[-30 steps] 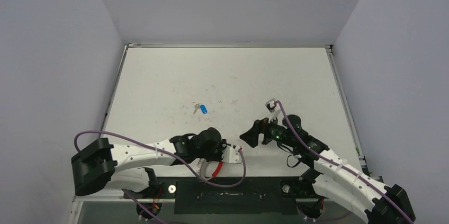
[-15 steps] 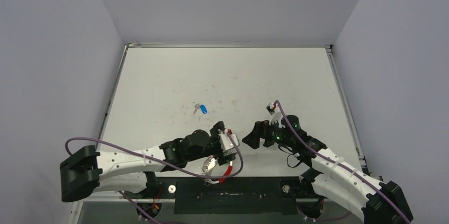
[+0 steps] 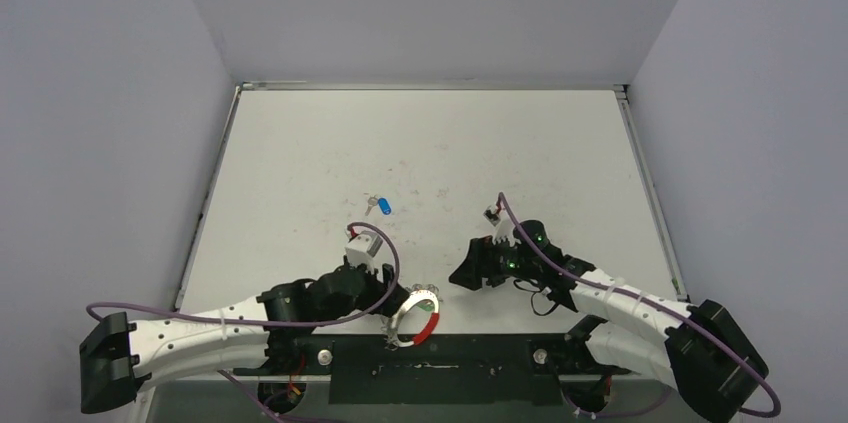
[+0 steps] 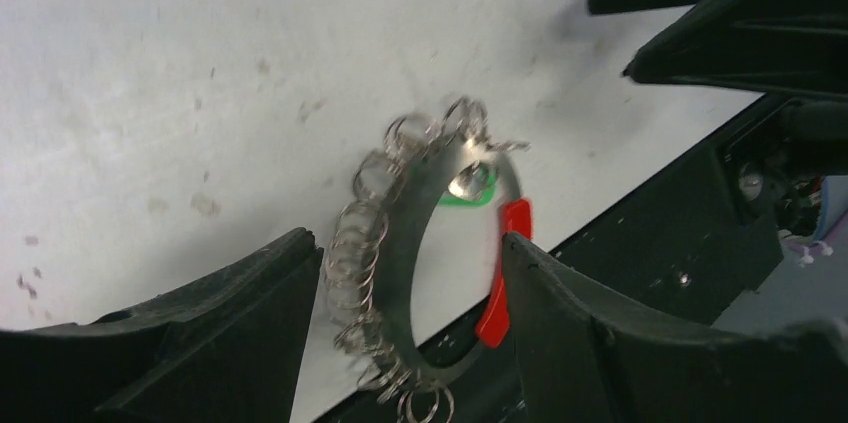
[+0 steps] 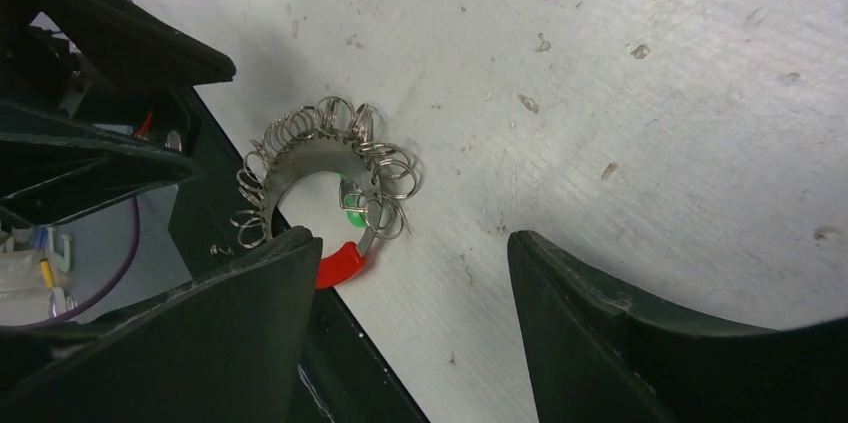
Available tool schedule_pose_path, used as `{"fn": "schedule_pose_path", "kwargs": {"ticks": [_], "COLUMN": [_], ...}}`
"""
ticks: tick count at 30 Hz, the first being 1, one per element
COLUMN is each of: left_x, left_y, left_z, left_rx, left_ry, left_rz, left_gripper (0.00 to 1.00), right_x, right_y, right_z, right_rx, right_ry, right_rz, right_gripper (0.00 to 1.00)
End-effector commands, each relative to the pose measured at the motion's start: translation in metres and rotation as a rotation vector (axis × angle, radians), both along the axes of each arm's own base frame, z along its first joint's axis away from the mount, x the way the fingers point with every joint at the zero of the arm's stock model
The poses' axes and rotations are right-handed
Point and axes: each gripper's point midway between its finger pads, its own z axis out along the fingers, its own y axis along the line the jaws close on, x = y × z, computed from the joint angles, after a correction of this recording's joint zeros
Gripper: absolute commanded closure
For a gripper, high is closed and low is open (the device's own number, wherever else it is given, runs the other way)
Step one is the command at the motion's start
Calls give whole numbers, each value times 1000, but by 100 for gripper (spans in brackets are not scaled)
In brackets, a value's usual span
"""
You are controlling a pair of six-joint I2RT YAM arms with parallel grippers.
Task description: Put the keys on the keyring
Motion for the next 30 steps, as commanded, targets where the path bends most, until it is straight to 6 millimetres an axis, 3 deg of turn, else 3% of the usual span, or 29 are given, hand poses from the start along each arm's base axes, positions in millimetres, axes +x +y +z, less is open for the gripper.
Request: {"fn": "schedule_pose_path", "kwargs": {"ticks": [1,9,18,20,23,30], "left_x": [-27,-38,-28,-21,-6,38], "left_y": [19,24,8,6,5,-9], "left_z": [-44,-70,-87,-87,-83,-73], "left_rx": [20,202,484,558,697,959], "left_ry": [284,365,342,318,246,93], "left_rz": [114,86,-29,-56,-118,-236], "left_gripper": [36,39,76,82,100,100], "right_x": [0,-13,-10,-8,-6,-6], "right_y": [23,40,33,30,25,17], "right_z": [8,-1,-3,-1,-1,-10], "right_rx": [55,47,-1,-14,-36,-47], "right_ry": [-30,-6,-24,-41,-55,-46], "right_rz": [61,104,87,82,74,57], "right_gripper": [34,39,43,42,42,45]}}
